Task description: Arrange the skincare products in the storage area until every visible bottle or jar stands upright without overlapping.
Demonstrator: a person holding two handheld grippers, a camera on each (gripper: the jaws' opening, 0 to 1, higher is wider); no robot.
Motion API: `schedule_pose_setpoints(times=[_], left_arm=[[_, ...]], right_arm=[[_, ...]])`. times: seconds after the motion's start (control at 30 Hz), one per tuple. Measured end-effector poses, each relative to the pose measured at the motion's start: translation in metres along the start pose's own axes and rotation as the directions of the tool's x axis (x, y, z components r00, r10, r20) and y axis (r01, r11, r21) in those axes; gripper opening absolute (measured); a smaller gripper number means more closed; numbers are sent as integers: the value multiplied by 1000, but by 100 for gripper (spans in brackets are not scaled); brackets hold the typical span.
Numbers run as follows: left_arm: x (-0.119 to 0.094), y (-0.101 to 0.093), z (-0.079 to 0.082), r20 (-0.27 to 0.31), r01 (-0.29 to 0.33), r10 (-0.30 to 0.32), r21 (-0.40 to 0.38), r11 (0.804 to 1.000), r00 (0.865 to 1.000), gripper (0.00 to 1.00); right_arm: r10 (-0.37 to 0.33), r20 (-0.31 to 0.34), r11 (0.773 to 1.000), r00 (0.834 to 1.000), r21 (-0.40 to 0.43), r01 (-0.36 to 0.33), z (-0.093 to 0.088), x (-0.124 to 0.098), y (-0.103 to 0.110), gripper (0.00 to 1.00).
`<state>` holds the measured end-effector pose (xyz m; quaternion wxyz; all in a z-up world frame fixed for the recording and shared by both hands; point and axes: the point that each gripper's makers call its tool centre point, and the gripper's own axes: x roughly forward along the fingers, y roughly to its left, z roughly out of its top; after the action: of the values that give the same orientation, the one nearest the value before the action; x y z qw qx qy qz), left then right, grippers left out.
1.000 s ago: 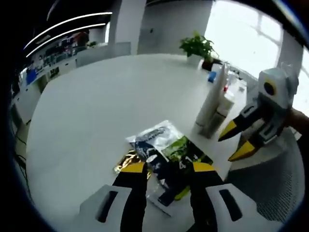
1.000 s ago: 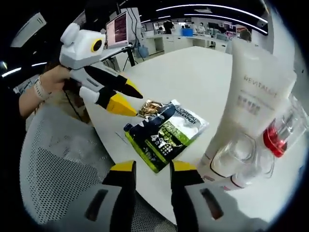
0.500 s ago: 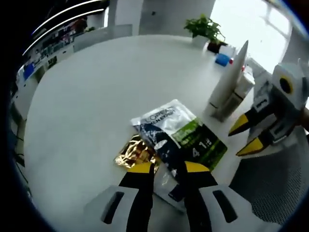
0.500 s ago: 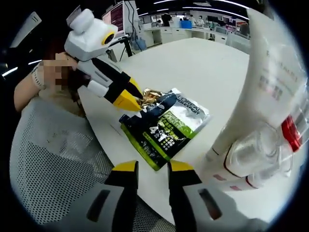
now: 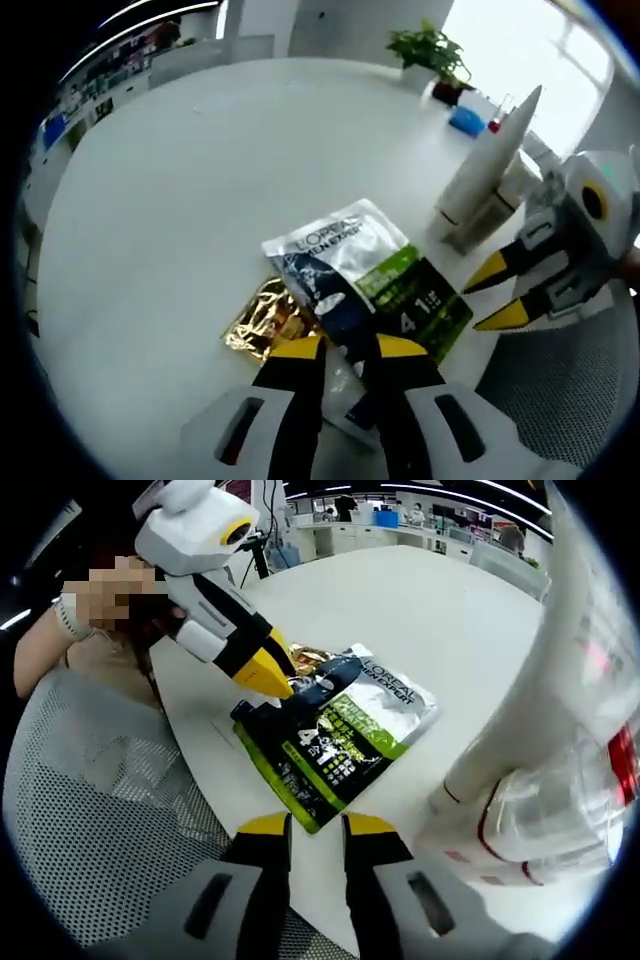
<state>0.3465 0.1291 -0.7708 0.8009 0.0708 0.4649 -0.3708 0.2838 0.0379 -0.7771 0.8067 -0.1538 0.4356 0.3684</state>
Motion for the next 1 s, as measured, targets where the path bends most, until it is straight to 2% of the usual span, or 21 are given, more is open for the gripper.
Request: schedule_pose_setpoints(times=[0.13, 0.3, 0.47, 0.7, 0.93, 1.0], left_arm=[[0, 5, -4, 1, 1, -1, -23, 1000, 1000, 13], [2, 5, -12, -29, 12, -13, -27, 1000, 999, 11], [2, 1, -13, -31, 27, -28, -39, 999, 999, 0], [1, -4, -13, -36, 47, -49, -68, 997, 998, 0], [0, -12, -12, -41, 65, -67, -51, 997, 997, 0], [1, -11, -10, -35, 49, -50, -28, 998, 998, 0]], right_arm=[[8, -10, 1000, 1000, -2, -8, -2, 3, 2, 17], [-5, -32, 1000, 999, -26, 4, -5, 7, 2, 16], [-3, -25, 1000, 1000, -26, 3, -2, 8, 0, 10], [-6, -23, 999, 1000, -43, 5, 0, 6, 0, 3], [-21, -35, 999, 999, -47, 20, -3, -1, -1, 1], [-34, -46, 998, 998, -57, 31, -5, -4, -3, 1]])
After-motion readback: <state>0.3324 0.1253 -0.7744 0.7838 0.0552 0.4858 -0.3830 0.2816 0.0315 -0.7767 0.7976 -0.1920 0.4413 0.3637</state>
